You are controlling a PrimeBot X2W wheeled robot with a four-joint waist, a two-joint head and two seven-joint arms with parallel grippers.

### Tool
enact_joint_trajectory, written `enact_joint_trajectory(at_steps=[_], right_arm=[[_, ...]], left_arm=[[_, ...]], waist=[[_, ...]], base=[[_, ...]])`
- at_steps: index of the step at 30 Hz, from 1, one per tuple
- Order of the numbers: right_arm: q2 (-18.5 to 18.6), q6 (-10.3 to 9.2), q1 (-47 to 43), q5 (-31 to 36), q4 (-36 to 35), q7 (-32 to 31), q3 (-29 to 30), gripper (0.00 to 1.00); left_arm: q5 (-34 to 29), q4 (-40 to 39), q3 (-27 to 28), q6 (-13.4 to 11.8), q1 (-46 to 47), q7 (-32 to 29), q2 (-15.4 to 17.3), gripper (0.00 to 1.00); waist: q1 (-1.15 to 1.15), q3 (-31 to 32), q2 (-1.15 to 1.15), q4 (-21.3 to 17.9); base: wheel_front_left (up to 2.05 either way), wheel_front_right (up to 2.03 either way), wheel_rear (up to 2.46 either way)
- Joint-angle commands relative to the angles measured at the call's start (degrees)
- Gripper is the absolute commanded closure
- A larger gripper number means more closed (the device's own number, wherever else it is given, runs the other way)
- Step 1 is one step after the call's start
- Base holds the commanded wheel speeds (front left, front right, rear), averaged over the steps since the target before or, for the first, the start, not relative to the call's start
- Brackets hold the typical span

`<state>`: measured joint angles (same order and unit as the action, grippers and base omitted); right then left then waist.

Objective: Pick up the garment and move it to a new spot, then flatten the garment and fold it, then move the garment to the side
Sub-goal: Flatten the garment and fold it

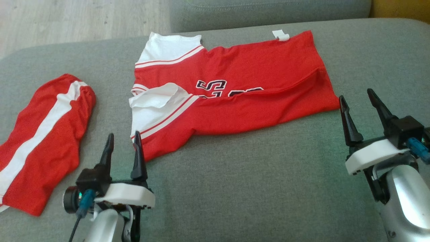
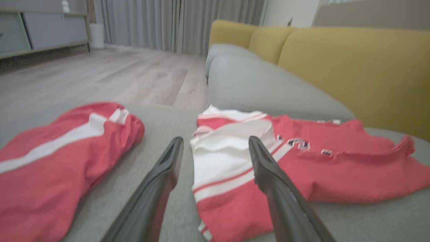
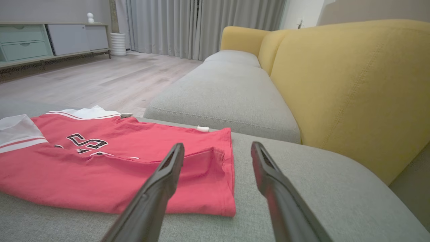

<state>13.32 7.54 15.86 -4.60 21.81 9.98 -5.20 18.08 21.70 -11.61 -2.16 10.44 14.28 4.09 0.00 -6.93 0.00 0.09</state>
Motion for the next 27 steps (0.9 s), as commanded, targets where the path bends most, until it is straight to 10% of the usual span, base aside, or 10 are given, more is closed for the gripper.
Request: enact_joint_trajectory(at_steps=[1,23,24,25,27], right_arm=[[0.2,-0.05,2.3,0.6,-2.5,-0.4,-1.1,0.0],[1.4,-0.05,10.2,0.2,-3.5,-2.2,-6.5,0.0],[1.5,-0.05,10.5,0.2,-3.4,-2.2,-6.6,0.0],[1.6,-0.05,10.8,0.2,-3.1,-2.2,-6.8,0.0],[1.9,-0.05,11.4,0.2,-2.5,-2.7,-7.0,0.0]], left_arm=[[-0.5,0.7,1.3,-0.7,3.5,-0.6,0.2,0.0],[-1.8,22.1,-2.2,-1.0,15.3,-14.5,2.5,0.0],[-1.8,22.5,-2.4,-0.7,15.6,-14.7,2.5,0.18],[-1.8,22.7,-2.6,-0.5,15.8,-14.6,2.6,1.0],[-1.9,22.6,-2.8,-0.1,16.3,-13.8,2.9,1.0]], waist=[[0.0,-0.7,0.0,-0.3],[0.0,-7.0,0.0,-3.5],[0.0,-7.1,0.0,-3.5],[0.0,-7.2,0.0,-3.5],[0.0,-7.3,0.0,-3.4]], base=[[0.0,0.0,0.0],[0.0,0.0,0.0],[0.0,0.0,0.0],[0.0,0.0,0.0],[0.0,0.0,0.0]])
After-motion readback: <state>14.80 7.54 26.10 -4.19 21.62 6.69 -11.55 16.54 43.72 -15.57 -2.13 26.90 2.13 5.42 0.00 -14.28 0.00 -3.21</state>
